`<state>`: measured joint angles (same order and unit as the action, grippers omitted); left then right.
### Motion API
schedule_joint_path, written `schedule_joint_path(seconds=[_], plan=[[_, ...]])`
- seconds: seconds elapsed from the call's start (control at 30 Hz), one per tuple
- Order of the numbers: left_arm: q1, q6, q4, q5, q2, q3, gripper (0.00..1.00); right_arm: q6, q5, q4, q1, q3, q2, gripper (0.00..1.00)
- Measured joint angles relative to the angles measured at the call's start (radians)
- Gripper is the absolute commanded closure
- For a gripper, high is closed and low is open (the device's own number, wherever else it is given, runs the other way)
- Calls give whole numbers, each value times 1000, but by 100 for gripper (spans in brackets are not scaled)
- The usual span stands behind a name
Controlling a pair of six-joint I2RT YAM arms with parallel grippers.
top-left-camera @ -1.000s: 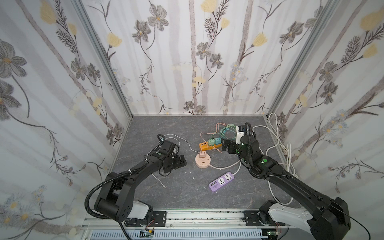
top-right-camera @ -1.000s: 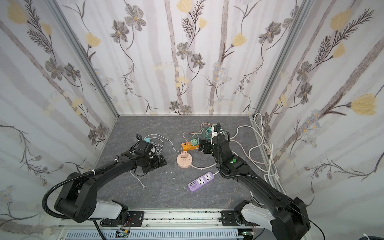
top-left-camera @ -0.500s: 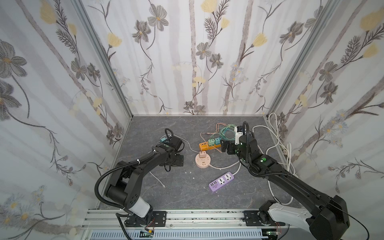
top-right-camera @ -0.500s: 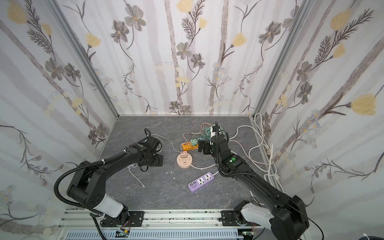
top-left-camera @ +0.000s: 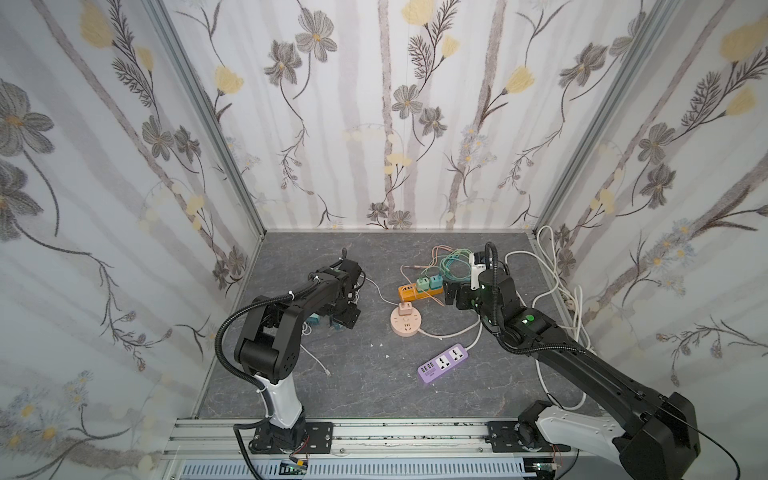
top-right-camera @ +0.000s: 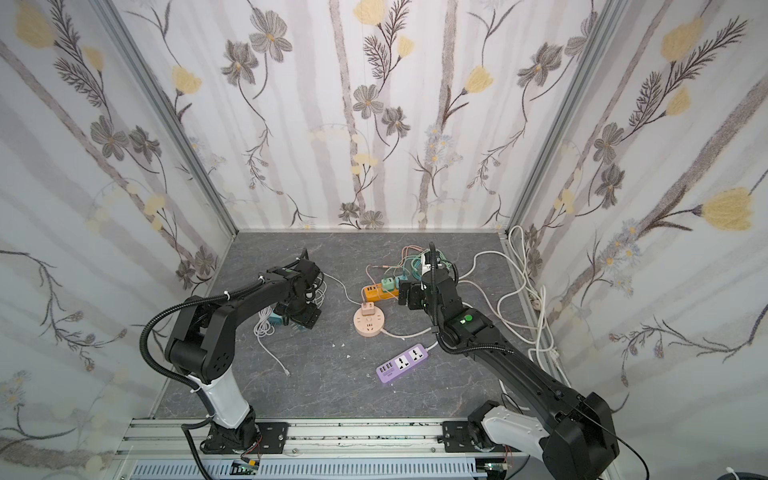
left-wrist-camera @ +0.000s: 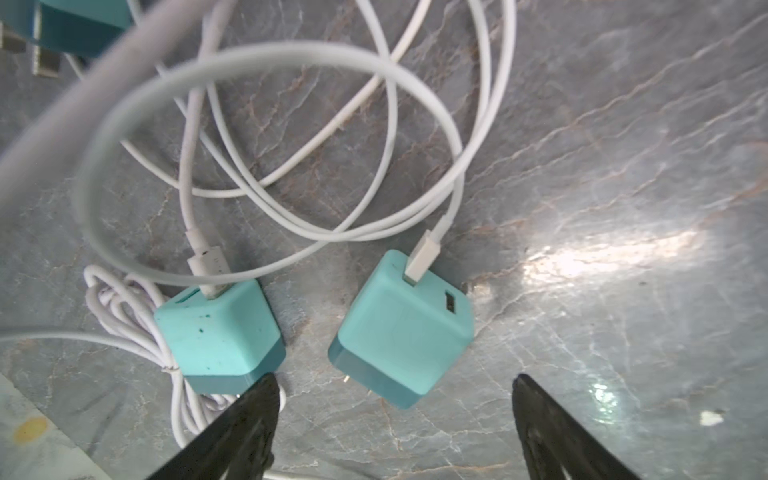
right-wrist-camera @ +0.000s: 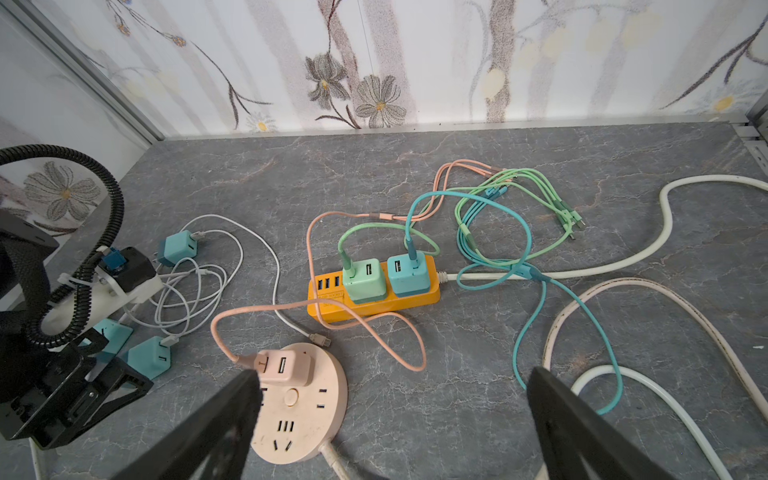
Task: Insert the plug
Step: 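Lower the left gripper onto a teal charger and close on it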
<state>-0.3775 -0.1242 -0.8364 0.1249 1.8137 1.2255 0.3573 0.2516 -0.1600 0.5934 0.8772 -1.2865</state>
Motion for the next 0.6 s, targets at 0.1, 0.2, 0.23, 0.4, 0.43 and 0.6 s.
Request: schedule_joint_path(seconds=[0.1, 0.2, 0.23, 0.4, 0.43, 0.6], plan=[[11, -56, 6, -27, 10, -16, 23, -5, 15, -11, 0, -2, 9, 1], [24, -95, 27, -49, 12, -40, 27, -17, 27, -17, 0, -2, 15, 1], [27, -105, 40, -50, 14, -46, 29, -22, 32, -20, 0, -2, 16, 1], [31, -136, 89, -71, 32, -53, 36, -30, 43, -23, 0, -2, 23, 1], [31, -138, 94, -79, 32, -56, 37, -31, 43, -23, 0, -2, 23, 1], [29, -141, 126, -113, -3, -93, 37, -37, 46, -23, -1, -2, 23, 1]])
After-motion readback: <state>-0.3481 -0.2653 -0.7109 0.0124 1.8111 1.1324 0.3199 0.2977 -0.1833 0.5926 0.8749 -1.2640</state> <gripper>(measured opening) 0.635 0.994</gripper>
